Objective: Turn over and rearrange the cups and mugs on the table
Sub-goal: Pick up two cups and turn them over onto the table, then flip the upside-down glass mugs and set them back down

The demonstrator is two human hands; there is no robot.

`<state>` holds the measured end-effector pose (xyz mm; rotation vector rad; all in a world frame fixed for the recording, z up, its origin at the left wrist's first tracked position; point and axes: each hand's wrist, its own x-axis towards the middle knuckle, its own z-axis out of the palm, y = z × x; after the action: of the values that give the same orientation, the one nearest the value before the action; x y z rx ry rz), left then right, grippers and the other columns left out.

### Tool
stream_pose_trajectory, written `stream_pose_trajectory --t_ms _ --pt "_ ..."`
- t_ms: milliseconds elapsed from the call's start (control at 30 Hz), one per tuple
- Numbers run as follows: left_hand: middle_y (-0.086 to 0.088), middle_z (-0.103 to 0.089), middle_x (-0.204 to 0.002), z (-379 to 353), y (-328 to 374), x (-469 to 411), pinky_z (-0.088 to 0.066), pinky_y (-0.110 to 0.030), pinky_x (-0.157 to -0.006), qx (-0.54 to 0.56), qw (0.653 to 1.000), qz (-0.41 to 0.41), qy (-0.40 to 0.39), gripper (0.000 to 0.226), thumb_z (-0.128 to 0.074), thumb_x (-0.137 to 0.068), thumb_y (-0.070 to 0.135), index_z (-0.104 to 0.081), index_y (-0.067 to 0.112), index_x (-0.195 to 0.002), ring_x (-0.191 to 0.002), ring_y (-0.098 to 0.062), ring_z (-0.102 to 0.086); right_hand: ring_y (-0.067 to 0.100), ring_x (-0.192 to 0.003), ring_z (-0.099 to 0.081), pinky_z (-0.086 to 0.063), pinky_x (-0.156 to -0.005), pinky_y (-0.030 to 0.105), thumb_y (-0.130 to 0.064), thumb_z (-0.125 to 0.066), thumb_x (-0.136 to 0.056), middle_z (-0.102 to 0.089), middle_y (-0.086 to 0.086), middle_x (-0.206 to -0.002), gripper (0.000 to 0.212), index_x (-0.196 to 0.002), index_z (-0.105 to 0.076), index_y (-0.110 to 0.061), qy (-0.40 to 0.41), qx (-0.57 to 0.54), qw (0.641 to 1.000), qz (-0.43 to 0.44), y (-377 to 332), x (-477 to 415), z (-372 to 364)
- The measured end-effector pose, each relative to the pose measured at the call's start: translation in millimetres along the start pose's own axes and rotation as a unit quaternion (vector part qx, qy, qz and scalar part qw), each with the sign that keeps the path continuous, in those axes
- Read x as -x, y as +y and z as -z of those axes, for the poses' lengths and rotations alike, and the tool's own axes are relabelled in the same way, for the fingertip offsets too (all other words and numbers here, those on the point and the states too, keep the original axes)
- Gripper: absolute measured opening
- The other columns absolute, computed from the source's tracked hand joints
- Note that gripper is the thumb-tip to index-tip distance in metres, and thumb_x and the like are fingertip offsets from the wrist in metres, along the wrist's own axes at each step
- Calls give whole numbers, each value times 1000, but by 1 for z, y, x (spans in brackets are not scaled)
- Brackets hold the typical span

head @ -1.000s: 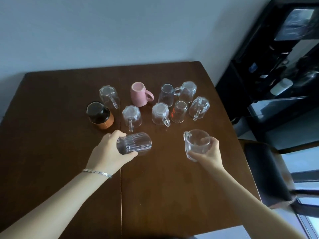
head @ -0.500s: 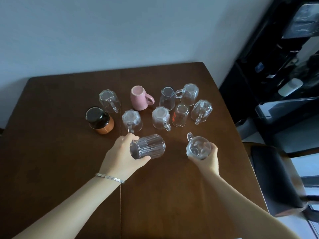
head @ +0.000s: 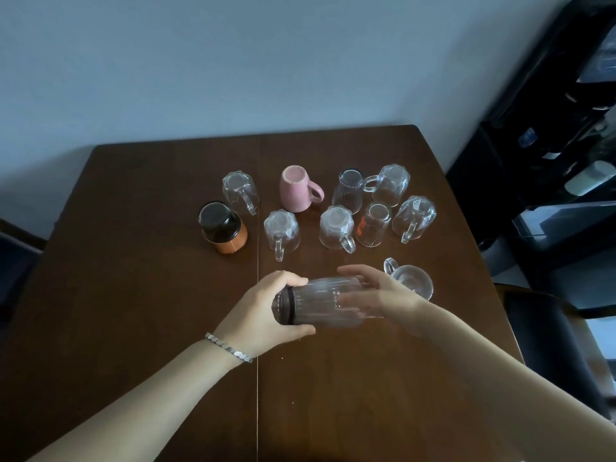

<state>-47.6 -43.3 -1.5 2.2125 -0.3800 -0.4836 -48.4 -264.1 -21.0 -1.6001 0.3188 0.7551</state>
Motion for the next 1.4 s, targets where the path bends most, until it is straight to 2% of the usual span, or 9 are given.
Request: stream_pose_trajectory --t_ms 167,300,433,567,667,1033,1167,1300,1400 --pt "28 -57 -116 -1 -22 13 -52 -26 -96 50 998 26 17 57 -76 -49 51 -46 63 -96 -111 -3 -59 21 -108 -65 -56 -89 38 -42 -80 -51 -61 2 -122 68 -113 -51 -38 -74 -41 996 -21 8 -2 -20" --pt "21 -56 -117 1 -30 7 -49 -29 -99 -1 997 68 -46 54 -79 -67 30 -45 50 -104 -115 -5 -56 15 -96 -63 -55 -85 31 -44 -85 -47 -61 6 -112 71 -111 -52 -40 69 66 994 50 11 -5 -26" --pt "5 -57 -128 5 -45 -6 -47 -31 -98 -97 981 155 -66 39 -62 -86 27 -49 27 -122 -119 -12 -54 13 -105 -52 -47 -85 27 -40 -81 -58 -51 -5 -116 81 -130 -43 -36 217 352 904 112 15 -18 -15" --pt "4 -64 -120 10 -56 -12 -51 -34 -91 -155 958 227 -80 30 -52 -90 31 -53 23 -119 -107 -16 -62 23 -118 -48 -40 -97 33 -41 -72 -67 -48 2 -127 79 -138 -37 -30 208 536 814 89 21 -38 -6" --pt "4 -64 -119 14 -62 -15 -50 -32 -88 -195 946 245 -88 31 -48 -92 33 -52 24 -121 -106 -18 -62 25 -120 -48 -31 -105 35 -43 -70 -69 -47 6 -128 79 -138 -34 -28 202 591 778 66 27 -46 -2" --pt "2 -63 -122 12 -58 -48 -51 -33 -85 -220 948 219 -71 31 -46 -93 29 -50 22 -123 -106 -19 -62 26 -129 -41 -19 -116 42 -54 -70 -69 -38 7 -136 92 -143 -23 -25 144 637 757 7 22 -38 0" --pt "0 -57 -130 21 -49 -79 -51 -32 -80 -257 950 176 -13 36 -48 -93 28 -47 21 -128 -109 -20 -61 26 -128 -40 -29 -110 40 -72 -60 -67 -43 7 -135 96 -142 -29 -21 172 597 783 30 -18 -51 6" --pt "-6 -48 -137 32 -39 -122 -53 -36 -81 -288 944 155 48 49 -54 -89 34 -40 18 -133 -114 -25 -58 29 -126 -43 -38 -103 40 -54 -61 -78 -46 10 -134 74 -137 -38 -16 216 584 778 83 -66 -101 20" --pt "-6 -34 -147 33 -39 -152 -50 -40 -90 -297 937 181 33 68 -57 -85 43 -28 18 -141 -126 -28 -48 31 -125 -44 -44 -97 41 -53 -61 -79 -42 12 -136 76 -141 -31 -20 168 631 757 20 -80 -140 21"
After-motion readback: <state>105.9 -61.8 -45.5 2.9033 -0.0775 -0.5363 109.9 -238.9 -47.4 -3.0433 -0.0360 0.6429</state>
